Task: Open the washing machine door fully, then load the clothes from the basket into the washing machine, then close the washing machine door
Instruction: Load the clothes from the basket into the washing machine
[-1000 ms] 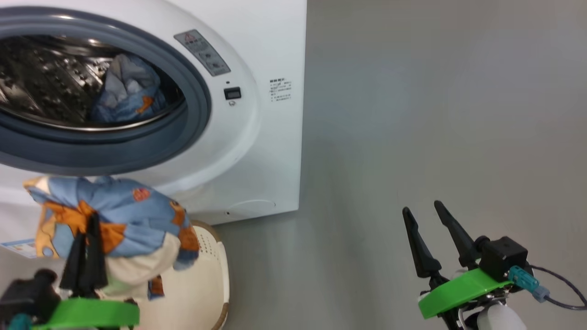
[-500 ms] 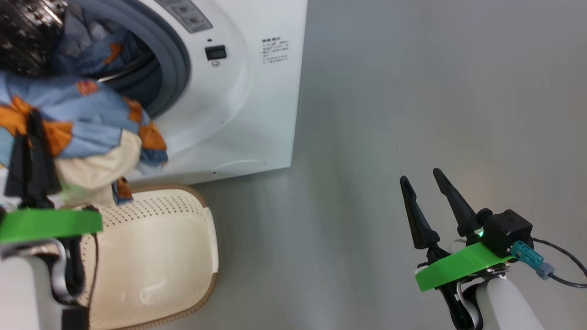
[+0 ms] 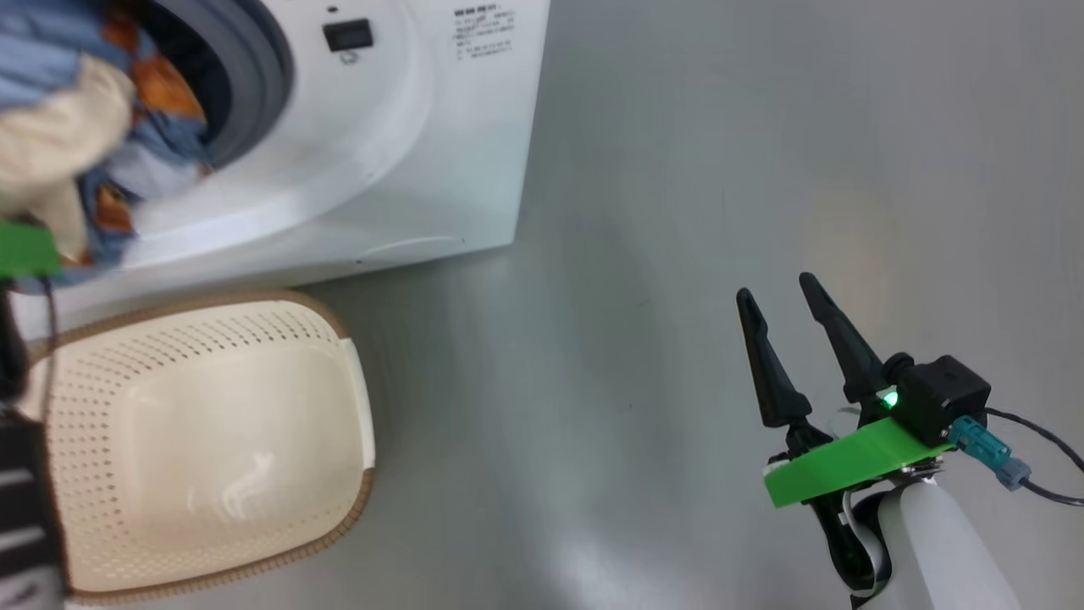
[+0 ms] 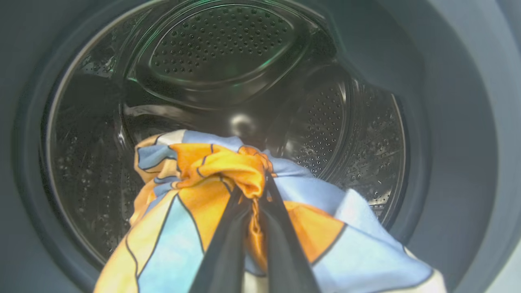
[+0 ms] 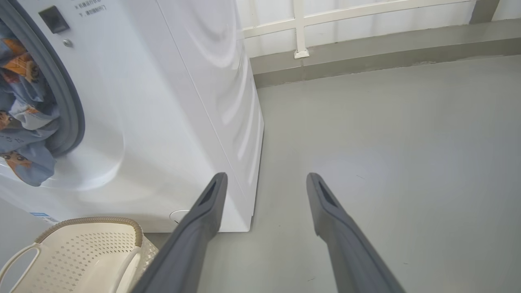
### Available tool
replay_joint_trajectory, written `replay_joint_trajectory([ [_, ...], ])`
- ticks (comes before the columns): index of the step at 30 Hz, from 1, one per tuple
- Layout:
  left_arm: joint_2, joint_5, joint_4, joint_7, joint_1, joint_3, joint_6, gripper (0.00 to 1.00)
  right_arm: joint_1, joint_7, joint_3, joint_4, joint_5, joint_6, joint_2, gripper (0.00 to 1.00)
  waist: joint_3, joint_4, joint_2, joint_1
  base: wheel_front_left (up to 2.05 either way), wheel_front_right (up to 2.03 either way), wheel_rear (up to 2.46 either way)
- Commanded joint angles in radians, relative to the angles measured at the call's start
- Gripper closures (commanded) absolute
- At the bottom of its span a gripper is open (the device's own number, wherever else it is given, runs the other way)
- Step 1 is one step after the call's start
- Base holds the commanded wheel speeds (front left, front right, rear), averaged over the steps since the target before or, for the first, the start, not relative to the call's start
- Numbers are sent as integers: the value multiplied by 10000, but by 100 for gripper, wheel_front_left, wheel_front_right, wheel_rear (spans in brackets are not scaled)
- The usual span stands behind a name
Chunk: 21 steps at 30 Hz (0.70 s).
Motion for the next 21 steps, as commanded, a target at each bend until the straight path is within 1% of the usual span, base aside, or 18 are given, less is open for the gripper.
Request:
replay_joint_trajectory([
  [1, 589, 72, -193, -61, -477, 295, -25, 100, -47, -48, 289, -261, 116, 16, 24, 0, 359, -129, 0, -2, 0, 0, 0],
  [8, 898, 144, 75, -61, -1332, 197, -26, 100, -167, -48, 301, -321, 187, 16, 24, 0, 743, -217, 0, -2, 0, 0, 0],
  [12, 966, 106, 548, -61, -1667, 96, -26, 100, -236, -48, 344, -351, 237, 16, 24, 0, 988, -286, 0, -2, 0, 0, 0],
  [21, 1269, -119, 2645, -61, -2617, -479, -26, 100, -369, -48, 417, -364, 328, 16, 24, 0, 1573, -361, 0, -2, 0, 0, 0],
])
